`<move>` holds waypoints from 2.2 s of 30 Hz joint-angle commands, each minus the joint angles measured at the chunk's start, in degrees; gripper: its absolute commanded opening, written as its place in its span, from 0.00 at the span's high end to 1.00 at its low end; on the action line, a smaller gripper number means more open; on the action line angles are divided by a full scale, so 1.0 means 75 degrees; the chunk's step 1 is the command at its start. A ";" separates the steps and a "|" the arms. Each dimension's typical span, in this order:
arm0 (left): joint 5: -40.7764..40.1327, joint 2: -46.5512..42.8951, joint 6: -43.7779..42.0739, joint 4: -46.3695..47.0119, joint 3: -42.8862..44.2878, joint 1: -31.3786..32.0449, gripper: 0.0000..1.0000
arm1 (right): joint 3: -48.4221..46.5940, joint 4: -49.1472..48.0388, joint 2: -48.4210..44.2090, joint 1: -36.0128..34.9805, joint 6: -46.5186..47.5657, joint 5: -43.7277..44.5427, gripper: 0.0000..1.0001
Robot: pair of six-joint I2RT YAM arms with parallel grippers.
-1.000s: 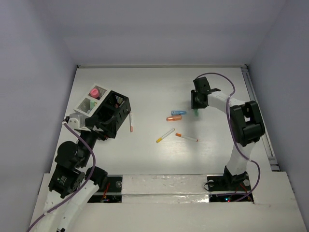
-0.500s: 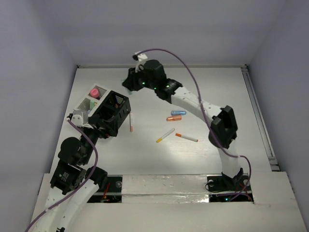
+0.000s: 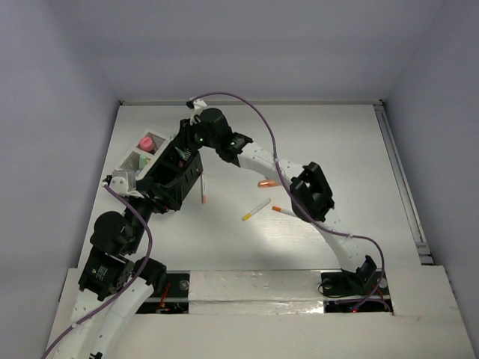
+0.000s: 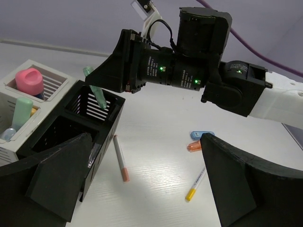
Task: Sort the stationery into containers
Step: Place the pen in the storage box, then pick up the pen from the center of the board.
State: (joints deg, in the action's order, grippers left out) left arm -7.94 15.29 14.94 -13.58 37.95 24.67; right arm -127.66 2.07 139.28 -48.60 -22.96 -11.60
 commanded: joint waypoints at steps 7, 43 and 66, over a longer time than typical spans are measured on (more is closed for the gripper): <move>0.0075 0.0106 0.0000 0.0276 0.0084 -0.0031 0.01 | 0.0110 -0.0779 -0.0149 -0.0036 -0.0103 -0.0036 0.59; 0.0286 -0.0152 -0.0011 0.0346 0.0049 -0.0031 0.01 | 0.6264 0.3650 -0.4369 0.2706 0.4325 0.2355 0.35; 0.0262 -0.0058 -0.0011 0.0335 0.0060 -0.0031 0.01 | 0.5326 0.4072 -0.2986 0.2706 0.4737 0.1384 0.30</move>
State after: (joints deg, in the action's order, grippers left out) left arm -6.46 14.46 14.94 -13.52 37.95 24.64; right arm -84.79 31.99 116.14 -28.21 11.46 1.39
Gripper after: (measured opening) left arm 0.989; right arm 0.698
